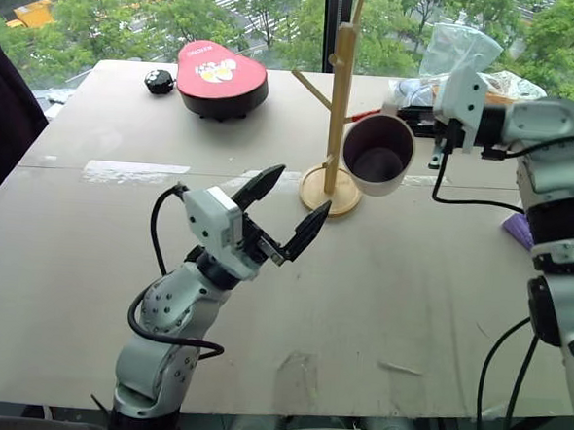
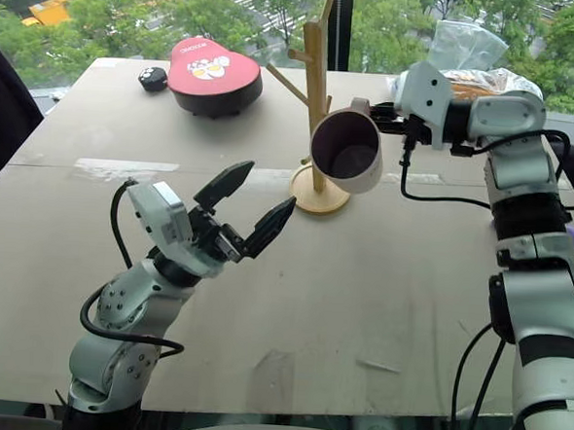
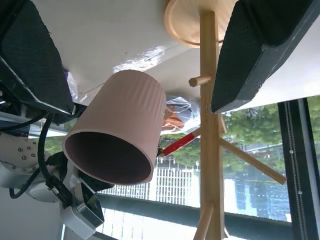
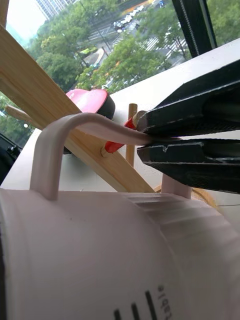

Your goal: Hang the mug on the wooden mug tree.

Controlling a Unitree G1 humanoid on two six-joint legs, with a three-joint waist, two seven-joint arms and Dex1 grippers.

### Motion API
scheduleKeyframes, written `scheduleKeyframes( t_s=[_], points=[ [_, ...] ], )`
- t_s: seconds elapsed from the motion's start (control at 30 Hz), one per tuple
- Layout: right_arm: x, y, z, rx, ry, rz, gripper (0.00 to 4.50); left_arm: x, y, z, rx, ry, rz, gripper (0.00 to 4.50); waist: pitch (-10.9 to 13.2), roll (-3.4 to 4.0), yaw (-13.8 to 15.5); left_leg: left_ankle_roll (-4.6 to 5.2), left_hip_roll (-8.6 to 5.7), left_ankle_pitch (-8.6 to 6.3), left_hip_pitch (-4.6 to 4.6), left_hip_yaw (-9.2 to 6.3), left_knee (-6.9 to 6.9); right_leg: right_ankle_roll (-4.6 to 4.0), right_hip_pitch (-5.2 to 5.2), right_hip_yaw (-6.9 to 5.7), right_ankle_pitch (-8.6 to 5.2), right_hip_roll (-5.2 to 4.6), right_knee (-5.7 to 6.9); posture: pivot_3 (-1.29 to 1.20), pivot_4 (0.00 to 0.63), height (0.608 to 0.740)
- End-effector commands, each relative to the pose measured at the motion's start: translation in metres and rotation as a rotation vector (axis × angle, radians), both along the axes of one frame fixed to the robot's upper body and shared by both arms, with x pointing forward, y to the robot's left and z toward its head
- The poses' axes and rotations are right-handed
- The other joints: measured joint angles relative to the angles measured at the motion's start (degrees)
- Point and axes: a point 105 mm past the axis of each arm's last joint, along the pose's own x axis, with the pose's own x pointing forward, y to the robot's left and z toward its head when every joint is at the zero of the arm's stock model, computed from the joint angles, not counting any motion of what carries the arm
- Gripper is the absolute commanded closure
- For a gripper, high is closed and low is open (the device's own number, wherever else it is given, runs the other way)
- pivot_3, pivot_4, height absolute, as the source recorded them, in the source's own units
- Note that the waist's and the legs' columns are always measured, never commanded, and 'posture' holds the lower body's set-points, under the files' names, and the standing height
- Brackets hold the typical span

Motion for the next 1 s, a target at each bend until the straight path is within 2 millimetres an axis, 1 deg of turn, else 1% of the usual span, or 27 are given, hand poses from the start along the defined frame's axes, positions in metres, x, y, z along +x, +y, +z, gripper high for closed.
scheduleKeyframes(
  t_s=[0.03, 0.13, 0.23, 0.33, 0.43, 0.5, 0.63, 0.77, 0.93, 1.0],
  points=[
    [0.005, -0.008, 0.013, -0.002, -0.040, -0.015, 4.47, -0.010, 0.000, 0.011, -0.007, -0.063, 0.025, 0.00, 0.0, 0.00, 0.1, 0.00, 0.00, 0.00, -0.19, -0.04, 0.04, 0.00, -0.13, -0.05, 0.00, -0.02, -0.03, 0.00, 0.150, 0.740],
    [0.008, -0.012, 0.017, -0.014, -0.040, -0.023, 4.47, -0.012, 0.002, 0.011, -0.019, -0.061, 0.051, 0.00, 0.0, 0.00, -0.2, -0.01, -0.03, 0.00, -0.63, -0.03, 0.21, -0.01, -0.56, -0.06, 0.01, -0.03, 0.12, 0.00, 0.150, 0.740],
    [0.009, -0.017, 0.016, -0.031, -0.030, -0.024, 4.47, -0.012, 0.003, 0.011, -0.020, -0.061, 0.063, 0.00, 0.0, 0.01, -0.3, -0.01, -0.03, 0.01, -0.62, 0.00, 0.25, -0.01, -0.59, -0.06, 0.01, -0.03, 0.16, 0.00, 0.150, 0.740],
    [0.008, -0.028, 0.008, -0.066, 0.001, -0.037, 4.47, -0.012, 0.004, 0.012, -0.022, -0.061, 0.069, 0.00, 0.0, 0.01, -0.1, -0.01, -0.03, 0.01, -0.62, 0.00, 0.26, -0.01, -0.59, -0.07, 0.01, -0.03, 0.21, 0.00, 0.150, 0.740],
    [0.017, -0.032, 0.020, 0.009, -0.008, -0.110, 4.47, -0.011, 0.005, 0.011, -0.021, -0.058, 0.068, 0.00, 0.0, 0.01, -0.1, -0.01, -0.04, 0.01, -0.62, 0.00, 0.31, -0.01, -0.57, -0.06, 0.02, -0.04, 0.26, 0.00, 0.150, 0.740],
    [0.021, -0.029, 0.029, 0.035, -0.024, -0.139, 4.47, -0.010, 0.004, 0.011, -0.021, -0.058, 0.064, 0.00, 0.0, 0.02, -0.2, -0.01, -0.06, 0.01, -0.62, 0.06, 0.33, -0.01, -0.61, 0.00, 0.02, -0.05, 0.34, 0.00, 0.150, 0.740],
    [0.027, -0.021, 0.032, 0.020, -0.043, -0.170, 4.47, -0.008, 0.002, 0.012, -0.018, -0.066, 0.049, 0.00, 0.0, 0.00, -0.4, -0.02, -0.04, 0.01, -0.61, 0.12, 0.30, -0.02, -0.74, 0.04, 0.02, -0.01, 0.45, 0.00, 0.150, 0.740],
    [0.024, -0.003, 0.038, 0.021, -0.050, -0.103, 4.47, -0.007, 0.004, 0.013, -0.015, -0.069, 0.057, 0.00, 0.0, 0.00, -0.4, -0.02, -0.05, 0.01, -0.62, 0.15, 0.31, -0.02, -0.74, 0.03, 0.02, -0.03, 0.45, 0.00, 0.150, 0.740],
    [0.025, 0.015, 0.031, -0.034, -0.055, -0.080, 4.47, -0.006, 0.003, 0.013, -0.022, -0.067, 0.062, 0.00, 0.0, 0.00, -0.3, -0.02, -0.06, 0.01, -0.66, 0.13, 0.32, -0.02, -0.76, -0.05, 0.02, -0.06, 0.45, 0.00, 0.150, 0.740],
    [0.027, 0.018, 0.026, -0.046, -0.027, -0.090, 4.47, -0.006, 0.003, 0.013, -0.024, -0.068, 0.063, 0.00, 0.0, 0.00, -0.5, -0.02, -0.06, 0.01, -0.65, 0.15, 0.32, -0.02, -0.76, -0.07, 0.02, -0.06, 0.45, 0.00, 0.150, 0.740]
  ],
)
